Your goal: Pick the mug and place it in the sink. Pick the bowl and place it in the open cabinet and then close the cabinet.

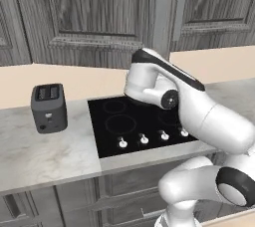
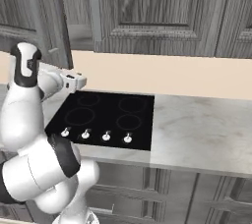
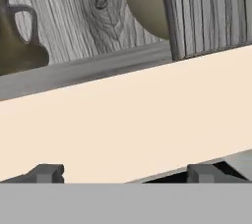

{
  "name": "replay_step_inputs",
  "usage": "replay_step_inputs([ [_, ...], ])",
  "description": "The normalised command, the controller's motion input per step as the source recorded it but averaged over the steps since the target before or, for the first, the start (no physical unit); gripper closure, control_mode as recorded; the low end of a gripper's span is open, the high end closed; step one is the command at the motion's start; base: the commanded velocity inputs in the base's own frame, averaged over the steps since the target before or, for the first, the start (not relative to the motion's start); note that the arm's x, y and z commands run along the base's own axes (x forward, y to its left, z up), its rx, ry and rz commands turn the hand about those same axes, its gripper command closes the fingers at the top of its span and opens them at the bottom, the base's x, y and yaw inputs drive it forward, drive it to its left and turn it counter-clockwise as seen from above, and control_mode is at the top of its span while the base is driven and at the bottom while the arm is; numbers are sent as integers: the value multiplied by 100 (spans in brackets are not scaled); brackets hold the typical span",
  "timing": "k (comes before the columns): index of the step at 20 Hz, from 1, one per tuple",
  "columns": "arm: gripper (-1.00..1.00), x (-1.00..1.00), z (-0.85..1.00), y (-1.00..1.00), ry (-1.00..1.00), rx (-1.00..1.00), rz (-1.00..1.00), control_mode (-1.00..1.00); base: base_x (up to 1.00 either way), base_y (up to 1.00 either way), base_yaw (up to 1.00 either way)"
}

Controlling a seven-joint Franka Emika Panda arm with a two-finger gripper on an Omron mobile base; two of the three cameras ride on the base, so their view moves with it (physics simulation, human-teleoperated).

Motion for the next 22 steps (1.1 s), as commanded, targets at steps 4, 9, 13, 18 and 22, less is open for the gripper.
replay_step_inputs([
  [4, -100, 91, 100, -11, -21, -6, -41, -100, 0, 0, 0],
  [9, -100, 97, 100, 0, -36, -13, -40, -100, 0, 0, 0],
  [13, -100, 100, 100, 0, -35, -10, -40, -100, 0, 0, 0],
  [18, -100, 100, 100, 0, -32, -7, -41, -100, 0, 0, 0],
  [22, -100, 100, 100, 0, -19, 0, -38, -100, 0, 0, 0],
])
